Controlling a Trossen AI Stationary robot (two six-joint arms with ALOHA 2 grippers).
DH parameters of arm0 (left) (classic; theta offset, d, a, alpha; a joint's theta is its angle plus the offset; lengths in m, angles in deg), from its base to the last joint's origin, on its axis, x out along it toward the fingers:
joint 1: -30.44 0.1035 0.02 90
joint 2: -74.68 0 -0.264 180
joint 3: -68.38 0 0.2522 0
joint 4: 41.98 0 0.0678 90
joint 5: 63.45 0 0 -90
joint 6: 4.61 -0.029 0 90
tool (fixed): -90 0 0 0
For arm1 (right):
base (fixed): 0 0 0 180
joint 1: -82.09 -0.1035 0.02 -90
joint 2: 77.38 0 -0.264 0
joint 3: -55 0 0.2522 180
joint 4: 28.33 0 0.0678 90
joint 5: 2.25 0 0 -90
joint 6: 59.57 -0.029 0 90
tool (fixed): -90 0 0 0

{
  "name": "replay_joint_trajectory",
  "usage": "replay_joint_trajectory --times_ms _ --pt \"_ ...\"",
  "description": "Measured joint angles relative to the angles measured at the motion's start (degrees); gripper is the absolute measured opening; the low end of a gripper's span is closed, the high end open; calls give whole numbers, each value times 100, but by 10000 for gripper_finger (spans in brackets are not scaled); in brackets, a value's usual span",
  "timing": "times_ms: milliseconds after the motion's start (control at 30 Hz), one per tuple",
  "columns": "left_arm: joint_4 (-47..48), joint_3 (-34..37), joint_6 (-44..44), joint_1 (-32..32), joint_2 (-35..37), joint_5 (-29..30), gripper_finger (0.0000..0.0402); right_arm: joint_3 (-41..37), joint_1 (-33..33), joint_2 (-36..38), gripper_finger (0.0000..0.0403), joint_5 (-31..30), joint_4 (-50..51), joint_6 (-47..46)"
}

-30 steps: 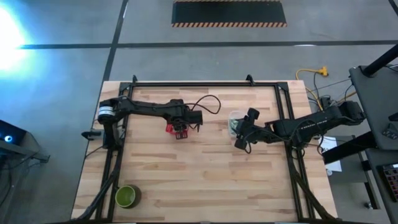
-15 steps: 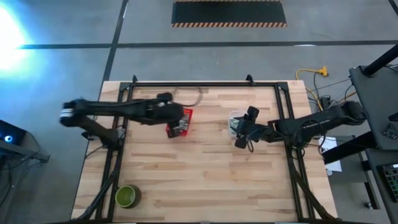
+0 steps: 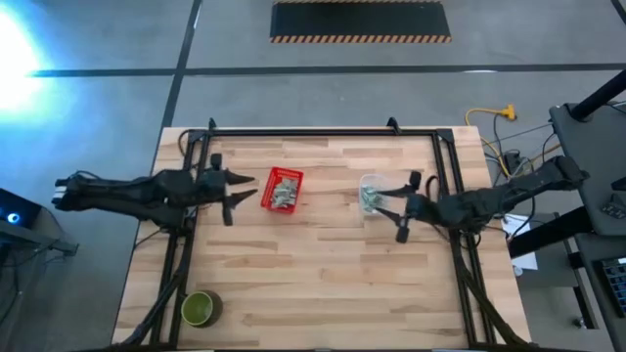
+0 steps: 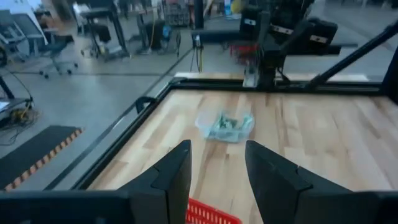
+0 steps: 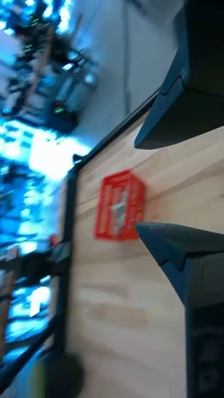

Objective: Pick and place items into bin
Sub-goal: Return to Home Position

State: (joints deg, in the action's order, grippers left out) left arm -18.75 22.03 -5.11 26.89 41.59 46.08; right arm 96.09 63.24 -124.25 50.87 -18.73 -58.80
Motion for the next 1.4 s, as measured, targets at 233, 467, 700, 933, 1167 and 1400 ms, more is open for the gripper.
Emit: replay_joint_trajectory --times_ms 233,467,700,933,1167,1400 --pt "-450 1100 -28 2 1165 -270 135 -855 -230 1374 194 1014 -634 243" --pt "-608 1641 -59 5 2007 -617 135 -1706 -233 2604 194 1642 -857 159" --pt "-739 2150 -187 2 2582 -851 135 -2416 -268 3347 194 1657 -802 18" --pt "-825 2468 -430 2 2937 -877 135 -2537 -174 3766 194 3151 -827 736" --pt "-916 2738 -605 4 3155 -1013 135 -2604 355 3851 194 3475 -828 766" --pt "-898 2803 -742 4 3150 -1271 135 -2648 1225 3862 194 4460 -854 684"
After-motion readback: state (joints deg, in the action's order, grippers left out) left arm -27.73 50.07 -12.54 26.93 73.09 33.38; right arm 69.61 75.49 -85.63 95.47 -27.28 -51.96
